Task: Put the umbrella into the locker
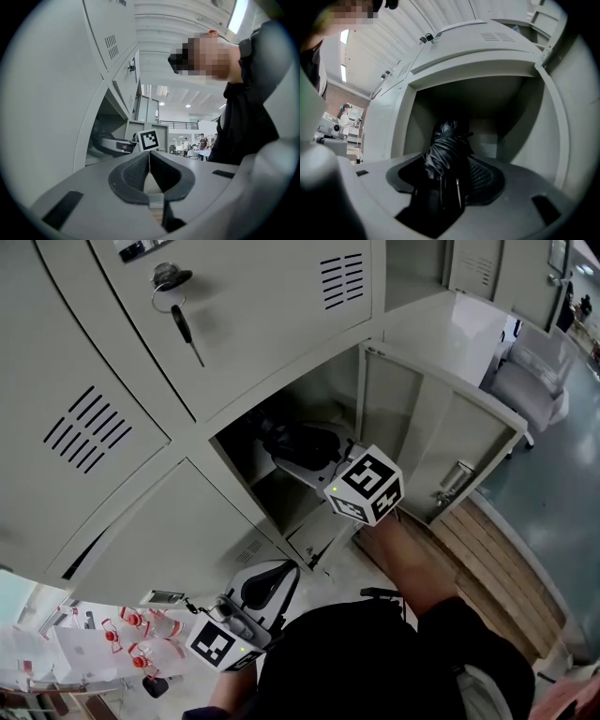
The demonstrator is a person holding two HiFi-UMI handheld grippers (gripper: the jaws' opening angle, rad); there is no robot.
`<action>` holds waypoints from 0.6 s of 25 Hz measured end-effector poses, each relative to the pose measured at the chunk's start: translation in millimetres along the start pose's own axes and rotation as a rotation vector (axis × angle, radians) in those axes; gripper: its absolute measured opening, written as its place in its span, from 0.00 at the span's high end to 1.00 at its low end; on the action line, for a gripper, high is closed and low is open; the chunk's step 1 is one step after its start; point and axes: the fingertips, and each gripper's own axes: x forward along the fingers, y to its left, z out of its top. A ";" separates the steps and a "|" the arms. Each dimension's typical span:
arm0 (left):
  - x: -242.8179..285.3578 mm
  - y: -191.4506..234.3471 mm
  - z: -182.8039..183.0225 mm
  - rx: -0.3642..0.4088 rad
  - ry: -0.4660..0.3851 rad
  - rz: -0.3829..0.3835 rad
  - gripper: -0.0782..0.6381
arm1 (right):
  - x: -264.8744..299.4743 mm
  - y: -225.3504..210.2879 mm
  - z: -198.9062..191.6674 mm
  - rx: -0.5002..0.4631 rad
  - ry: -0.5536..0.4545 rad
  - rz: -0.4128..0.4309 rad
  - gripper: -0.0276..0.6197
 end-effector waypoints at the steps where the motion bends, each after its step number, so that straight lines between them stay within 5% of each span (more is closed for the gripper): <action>1: -1.3 1.0 -1.3 0.000 0.005 0.004 0.86 | 5.6 -1.6 2.1 -0.003 0.005 0.004 0.56; 15: -12.0 3.3 -3.7 -0.003 -0.002 0.047 0.86 | 65.3 -7.8 4.7 -0.076 0.079 0.039 0.56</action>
